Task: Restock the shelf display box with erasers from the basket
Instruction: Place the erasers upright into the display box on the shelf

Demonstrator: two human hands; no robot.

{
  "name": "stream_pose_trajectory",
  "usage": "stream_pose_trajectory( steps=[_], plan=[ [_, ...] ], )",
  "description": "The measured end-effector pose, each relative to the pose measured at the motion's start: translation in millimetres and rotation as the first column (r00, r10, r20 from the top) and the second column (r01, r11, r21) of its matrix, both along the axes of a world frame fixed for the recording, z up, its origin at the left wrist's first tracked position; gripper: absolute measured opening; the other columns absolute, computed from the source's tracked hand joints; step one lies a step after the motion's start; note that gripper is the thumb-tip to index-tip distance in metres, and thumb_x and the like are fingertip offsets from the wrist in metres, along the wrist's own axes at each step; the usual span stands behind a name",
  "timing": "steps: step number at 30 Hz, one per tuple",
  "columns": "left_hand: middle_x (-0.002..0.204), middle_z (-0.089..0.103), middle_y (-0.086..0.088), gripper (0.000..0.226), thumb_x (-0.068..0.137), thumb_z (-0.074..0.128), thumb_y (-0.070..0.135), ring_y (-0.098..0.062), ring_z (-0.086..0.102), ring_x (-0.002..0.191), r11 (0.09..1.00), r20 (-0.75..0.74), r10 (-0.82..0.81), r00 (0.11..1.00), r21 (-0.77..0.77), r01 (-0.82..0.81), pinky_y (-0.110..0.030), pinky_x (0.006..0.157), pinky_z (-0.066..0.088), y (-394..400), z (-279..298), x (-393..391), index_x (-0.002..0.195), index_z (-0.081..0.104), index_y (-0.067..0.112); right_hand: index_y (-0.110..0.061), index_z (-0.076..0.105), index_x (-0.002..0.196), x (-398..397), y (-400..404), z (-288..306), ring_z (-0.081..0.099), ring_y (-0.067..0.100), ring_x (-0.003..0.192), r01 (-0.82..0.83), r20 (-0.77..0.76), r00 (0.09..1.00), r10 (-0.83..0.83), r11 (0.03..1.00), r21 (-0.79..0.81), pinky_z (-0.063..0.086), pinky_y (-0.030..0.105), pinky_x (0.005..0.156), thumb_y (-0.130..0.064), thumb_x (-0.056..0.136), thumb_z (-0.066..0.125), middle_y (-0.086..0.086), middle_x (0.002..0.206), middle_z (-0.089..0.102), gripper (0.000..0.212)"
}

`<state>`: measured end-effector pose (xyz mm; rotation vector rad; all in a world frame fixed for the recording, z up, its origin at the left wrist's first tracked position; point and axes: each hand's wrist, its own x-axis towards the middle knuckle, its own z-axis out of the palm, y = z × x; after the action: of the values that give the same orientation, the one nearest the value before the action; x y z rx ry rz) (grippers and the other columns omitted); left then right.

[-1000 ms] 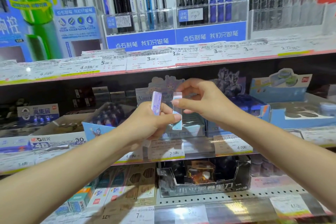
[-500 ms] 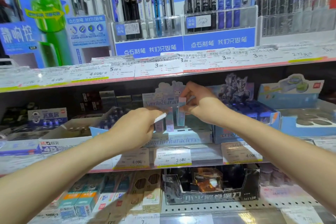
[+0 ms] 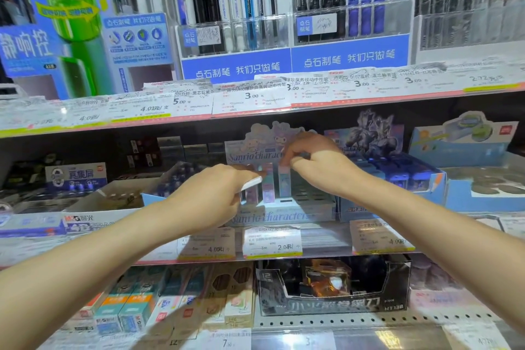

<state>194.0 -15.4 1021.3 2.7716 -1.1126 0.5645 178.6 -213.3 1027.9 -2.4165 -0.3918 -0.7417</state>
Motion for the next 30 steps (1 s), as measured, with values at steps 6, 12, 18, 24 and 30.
stream_pose_trajectory(
  steps=[6,12,18,24,30],
  plan=[
    [0.108,0.068,-0.007,0.044,0.082,0.043,0.002,-0.007,0.044,0.054,1.0,-0.025,-0.009,1.0,0.005,0.009,-0.029,0.051,0.041,1,2,0,0.118,0.059,0.022,-0.005,0.073,0.088,4,-1,9,0.055,0.025,0.112,-0.023,-0.166,0.986,0.016,0.999,-0.04,0.042,0.025,0.097,0.012,0.072,0.041,0.012,0.113,0.065,0.04],
    [0.095,0.062,-0.009,0.034,0.077,0.04,0.008,-0.027,0.058,0.088,0.988,0.08,-0.055,0.995,-0.143,0.066,-0.041,0.075,0.05,1,9,-18,0.104,0.059,0.016,-0.014,0.063,0.102,-28,12,8,0.058,0.009,0.086,-0.179,0.047,0.984,0.175,0.977,0.113,0.042,0.009,0.077,-0.004,0.069,0.047,-0.009,0.091,0.061,0.039],
    [0.055,0.062,0.009,0.031,0.078,0.041,-0.007,0.006,0.048,0.041,0.945,-0.435,-0.241,0.867,-0.31,0.107,-0.005,0.041,0.031,-10,15,-38,0.07,0.062,0.015,-0.015,0.066,0.1,-54,22,8,0.059,0.002,0.083,-0.385,0.107,0.919,0.381,0.923,0.024,0.047,0.018,0.078,-0.013,0.077,0.068,-0.003,0.093,0.065,0.023],
    [0.067,0.052,-0.016,0.012,0.08,0.063,-0.001,-0.001,0.032,0.031,0.863,-0.558,-0.332,0.761,-0.504,0.007,-0.011,0.033,0.026,-5,13,-38,0.089,0.06,0.005,-0.009,0.069,0.082,-57,11,8,0.063,0.009,0.07,-0.341,0.063,0.939,0.337,0.897,0.282,0.051,0.018,0.068,-0.005,0.078,0.067,0.006,0.077,0.069,0.006],
    [0.046,0.057,0.003,0.008,0.081,0.067,0.007,-0.004,0.029,0.03,0.534,-0.421,-0.456,0.784,-0.834,-0.137,-0.011,0.035,0.021,-2,6,-35,0.073,0.064,0.01,-0.016,0.068,0.075,-54,-4,-7,0.06,-0.002,0.062,-0.256,0.002,0.952,0.306,0.795,0.55,0.046,0.01,0.064,-0.007,0.077,0.067,-0.009,0.067,0.068,0.01]
  ],
)
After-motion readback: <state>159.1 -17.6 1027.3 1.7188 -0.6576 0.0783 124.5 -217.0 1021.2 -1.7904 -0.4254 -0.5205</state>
